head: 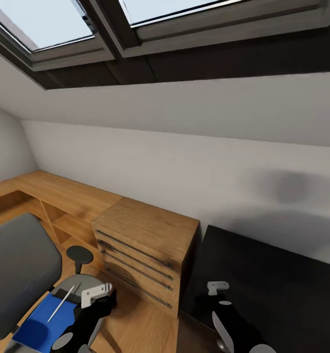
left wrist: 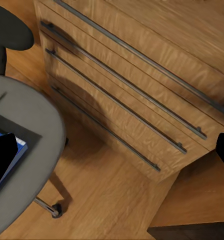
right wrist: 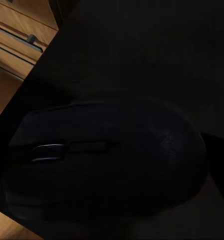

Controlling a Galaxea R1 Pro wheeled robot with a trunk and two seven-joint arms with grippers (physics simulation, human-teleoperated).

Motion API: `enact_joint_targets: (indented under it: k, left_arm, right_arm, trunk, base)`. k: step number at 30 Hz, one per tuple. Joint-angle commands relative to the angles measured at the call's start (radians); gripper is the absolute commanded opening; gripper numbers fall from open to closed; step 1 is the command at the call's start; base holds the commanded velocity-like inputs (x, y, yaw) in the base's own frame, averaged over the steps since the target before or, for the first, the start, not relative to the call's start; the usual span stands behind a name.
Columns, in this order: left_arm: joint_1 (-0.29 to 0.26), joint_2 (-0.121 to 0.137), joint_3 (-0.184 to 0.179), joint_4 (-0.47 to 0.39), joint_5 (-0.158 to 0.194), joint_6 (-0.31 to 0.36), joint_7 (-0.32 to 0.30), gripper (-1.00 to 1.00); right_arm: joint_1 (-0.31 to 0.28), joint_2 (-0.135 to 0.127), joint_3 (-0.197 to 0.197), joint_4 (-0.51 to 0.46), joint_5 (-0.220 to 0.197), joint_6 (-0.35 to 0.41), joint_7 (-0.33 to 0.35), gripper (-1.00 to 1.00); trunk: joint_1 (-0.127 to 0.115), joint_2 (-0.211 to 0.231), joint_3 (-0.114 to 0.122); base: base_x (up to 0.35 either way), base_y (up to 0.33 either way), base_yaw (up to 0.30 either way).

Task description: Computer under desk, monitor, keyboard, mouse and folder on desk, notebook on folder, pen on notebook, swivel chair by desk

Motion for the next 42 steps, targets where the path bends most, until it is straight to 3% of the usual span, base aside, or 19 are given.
enact_joint_targets:
  k: [1,9,10,16,24,28,32,33,34,42]
  left_arm:
    - [0.0,0.0,-0.001,-0.002,0.011,0.003,0.008,1.0]
    - [0.0,0.0,-0.002,-0.002,0.011,0.003,0.008,1.0]
    - [0.0,0.0,-0.002,-0.002,0.011,0.003,0.008,1.0]
    - [0.0,0.0,-0.002,-0.002,0.011,0.003,0.008,1.0]
    - [0.0,0.0,-0.002,-0.002,0.009,0.003,0.008,1.0]
    - [0.0,0.0,-0.002,-0.001,0.009,0.003,0.008,1.0]
    - [0.0,0.0,-0.002,0.0,0.008,0.003,0.009,1.0]
    - [0.0,0.0,-0.002,0.002,0.007,0.003,0.009,1.0]
    - [0.0,0.0,-0.002,0.003,0.007,0.003,0.009,1.0]
    - [0.0,0.003,-0.014,0.007,0.005,0.011,0.008,1.0]
  right_arm:
    - [-0.001,-0.001,0.007,-0.002,-0.01,0.005,-0.009,-1.0]
    - [-0.001,0.0,0.007,-0.001,-0.01,0.006,-0.008,-1.0]
    - [-0.001,0.0,0.007,-0.001,-0.01,0.006,-0.008,1.0]
    - [-0.001,0.0,0.008,-0.002,-0.01,0.006,-0.008,1.0]
    - [-0.001,0.0,0.009,-0.009,-0.01,0.003,-0.007,1.0]
    - [-0.001,0.0,0.008,-0.023,-0.01,-0.019,-0.006,1.0]
    - [0.004,-0.003,0.008,-0.168,-0.012,-0.034,-0.008,1.0]
    - [0.032,-0.007,0.005,-0.296,-0.025,-0.031,-0.01,1.0]
    - [0.063,-0.008,0.002,-0.354,-0.036,-0.023,-0.011,1.0]
    - [0.203,-0.009,-0.016,-0.62,-0.109,0.05,-0.011,1.0]
  trunk:
    - [0.001,-0.002,-0.002]
    - [0.001,-0.002,-0.002]
    - [0.001,-0.002,-0.002]
    - [0.001,-0.002,-0.002]
    - [-0.03,0.054,0.023]
    - [-0.03,0.054,0.023]
    - [-0.03,0.054,0.023]
    - [-0.03,0.054,0.023]
    - [-0.03,0.054,0.023]
    - [-0.03,0.054,0.023]
  base:
    - [0.0,0.0,0.0]
    - [0.0,0.0,0.0]
    - [0.0,0.0,0.0]
    - [0.0,0.0,0.0]
    - [0.0,0.0,0.0]
    - [0.0,0.0,0.0]
    - [0.0,0.0,0.0]
    - [0.0,0.0,0.0]
    - [0.0,0.0,0.0]
    - [0.0,0.0,0.0]
